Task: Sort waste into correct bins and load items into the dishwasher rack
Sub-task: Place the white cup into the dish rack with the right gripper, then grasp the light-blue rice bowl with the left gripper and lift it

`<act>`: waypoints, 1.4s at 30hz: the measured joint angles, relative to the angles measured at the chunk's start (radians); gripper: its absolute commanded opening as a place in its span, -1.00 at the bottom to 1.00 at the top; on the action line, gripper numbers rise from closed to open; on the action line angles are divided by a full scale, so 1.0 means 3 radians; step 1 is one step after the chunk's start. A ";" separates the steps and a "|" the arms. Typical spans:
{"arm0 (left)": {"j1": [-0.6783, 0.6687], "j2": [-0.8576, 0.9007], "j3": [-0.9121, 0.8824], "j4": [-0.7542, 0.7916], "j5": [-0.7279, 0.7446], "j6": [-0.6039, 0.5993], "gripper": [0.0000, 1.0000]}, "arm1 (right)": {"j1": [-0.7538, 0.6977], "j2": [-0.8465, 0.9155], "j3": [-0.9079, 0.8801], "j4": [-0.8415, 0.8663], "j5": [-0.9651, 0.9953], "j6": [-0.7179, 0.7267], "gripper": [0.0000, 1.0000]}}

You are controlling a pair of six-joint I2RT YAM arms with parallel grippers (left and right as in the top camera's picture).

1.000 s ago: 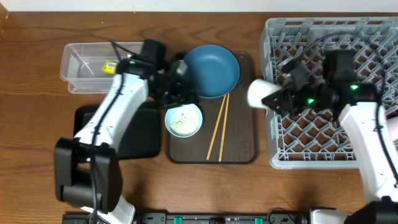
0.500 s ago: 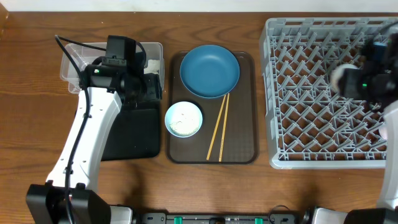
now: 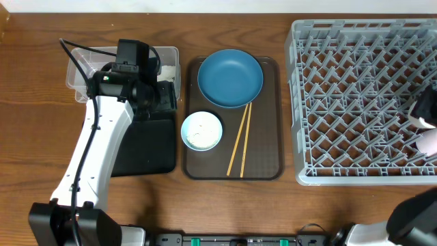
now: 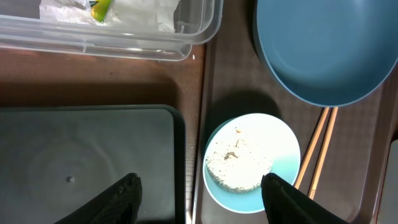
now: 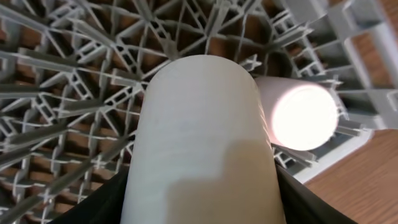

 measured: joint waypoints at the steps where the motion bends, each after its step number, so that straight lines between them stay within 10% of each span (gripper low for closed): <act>1: 0.0000 0.0000 0.0000 0.0001 0.0000 0.0000 0.30 | -0.0017 0.0043 0.0000 0.0000 0.0003 0.0003 -0.74; 7: 0.0000 0.0000 0.0000 0.0000 0.0000 0.0000 0.30 | -0.0022 0.0280 0.0000 0.0084 0.0004 0.0005 -0.53; 12: 0.0000 0.0000 0.0000 0.0000 0.0000 0.0000 0.30 | -0.0022 0.0493 0.0000 0.0099 -0.0013 0.0006 0.29; 17: 0.0000 0.0000 0.0000 0.0000 0.0000 0.0011 0.38 | -0.0023 0.0622 0.0000 0.0097 -0.0064 0.0039 0.64; 42: -0.0621 0.0261 0.0000 0.0064 -0.0001 -0.0098 0.39 | 0.0563 -0.0370 0.0247 -0.0348 -0.1507 -0.0052 0.79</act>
